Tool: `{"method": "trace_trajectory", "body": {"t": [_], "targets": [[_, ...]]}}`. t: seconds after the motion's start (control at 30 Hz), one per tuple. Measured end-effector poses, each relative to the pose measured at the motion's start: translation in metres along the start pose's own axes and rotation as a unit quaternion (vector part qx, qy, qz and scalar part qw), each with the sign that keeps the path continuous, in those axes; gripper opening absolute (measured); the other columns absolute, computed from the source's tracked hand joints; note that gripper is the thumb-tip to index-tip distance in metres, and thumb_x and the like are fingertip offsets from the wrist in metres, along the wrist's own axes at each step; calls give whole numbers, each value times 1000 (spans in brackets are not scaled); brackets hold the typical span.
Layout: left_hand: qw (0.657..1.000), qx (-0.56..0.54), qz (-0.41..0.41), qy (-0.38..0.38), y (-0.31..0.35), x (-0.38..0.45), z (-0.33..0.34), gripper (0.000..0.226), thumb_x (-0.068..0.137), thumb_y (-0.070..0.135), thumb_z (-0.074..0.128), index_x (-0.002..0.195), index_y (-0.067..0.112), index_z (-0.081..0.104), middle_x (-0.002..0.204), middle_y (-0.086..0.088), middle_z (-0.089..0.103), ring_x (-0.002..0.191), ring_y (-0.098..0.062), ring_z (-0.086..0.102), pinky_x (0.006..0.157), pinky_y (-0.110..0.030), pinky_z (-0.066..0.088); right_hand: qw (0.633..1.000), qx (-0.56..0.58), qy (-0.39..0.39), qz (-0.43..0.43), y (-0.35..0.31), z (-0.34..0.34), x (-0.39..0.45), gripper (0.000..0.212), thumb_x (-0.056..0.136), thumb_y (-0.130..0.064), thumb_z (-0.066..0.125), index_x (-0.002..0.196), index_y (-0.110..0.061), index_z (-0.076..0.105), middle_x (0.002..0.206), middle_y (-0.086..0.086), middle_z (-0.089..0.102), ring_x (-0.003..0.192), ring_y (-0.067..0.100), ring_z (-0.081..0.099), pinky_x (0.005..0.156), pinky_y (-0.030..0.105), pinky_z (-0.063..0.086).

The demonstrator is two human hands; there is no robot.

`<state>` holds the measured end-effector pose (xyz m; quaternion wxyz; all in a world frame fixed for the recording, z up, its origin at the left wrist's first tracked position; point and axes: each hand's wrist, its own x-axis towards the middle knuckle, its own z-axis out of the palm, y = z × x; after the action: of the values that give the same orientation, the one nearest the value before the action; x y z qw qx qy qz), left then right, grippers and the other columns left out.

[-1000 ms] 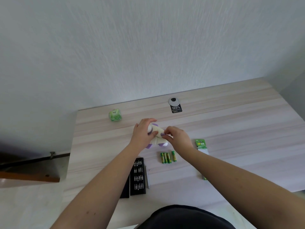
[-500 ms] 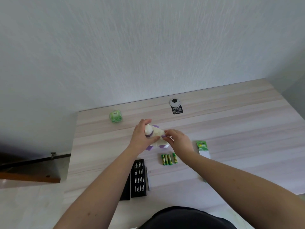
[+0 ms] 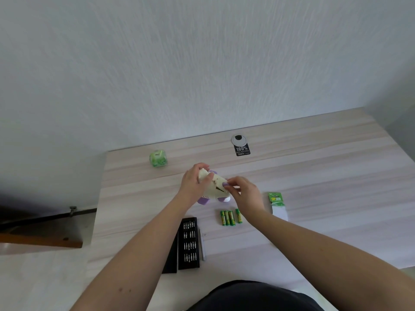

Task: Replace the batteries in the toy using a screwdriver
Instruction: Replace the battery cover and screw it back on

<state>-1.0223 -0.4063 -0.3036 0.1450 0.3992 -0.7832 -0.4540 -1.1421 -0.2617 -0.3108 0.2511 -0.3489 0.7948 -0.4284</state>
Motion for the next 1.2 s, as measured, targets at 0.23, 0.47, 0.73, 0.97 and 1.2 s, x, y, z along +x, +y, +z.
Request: {"method": "trace_trajectory", "body": {"t": [0.23,0.47,0.73,0.97,1.2], "targets": [[1000,-1,-4,1,0,0,0,31,74,61,45,98,43,53,108,2,59,104,-22,53,61,-17,44,994,96,17,54,-8,-4,-5,12,89,-32,65,90,-21,69,95,-10,68,87,1,63,75,20,51],[1000,10,7,4,-2,0,0,31,76,54,50,103,39,52,106,10,60,104,-22,53,85,-36,50,1000,10,8,17,-7,-1,-1,17,92,-34,61,91,-18,66,96,-7,64,83,11,62,74,28,51],[999,17,20,23,0,0,3,29,78,44,60,104,33,54,96,20,59,98,-20,55,89,-44,47,998,-66,0,-24,-3,0,-2,22,94,-34,58,95,-14,66,103,-5,63,82,17,62,71,31,49],[1000,4,25,15,-5,1,4,31,73,53,58,101,40,48,96,20,68,100,-20,55,89,-48,47,991,-126,-15,-49,-7,-2,1,23,97,-29,54,96,-8,63,100,2,63,83,24,58,68,35,43],[1000,11,22,18,-5,1,5,44,65,57,67,100,42,47,101,15,67,100,-19,57,88,-47,49,970,-217,-59,-94,-11,-6,10,27,99,-30,49,98,-6,61,96,7,67,90,29,57,72,41,46]]}}
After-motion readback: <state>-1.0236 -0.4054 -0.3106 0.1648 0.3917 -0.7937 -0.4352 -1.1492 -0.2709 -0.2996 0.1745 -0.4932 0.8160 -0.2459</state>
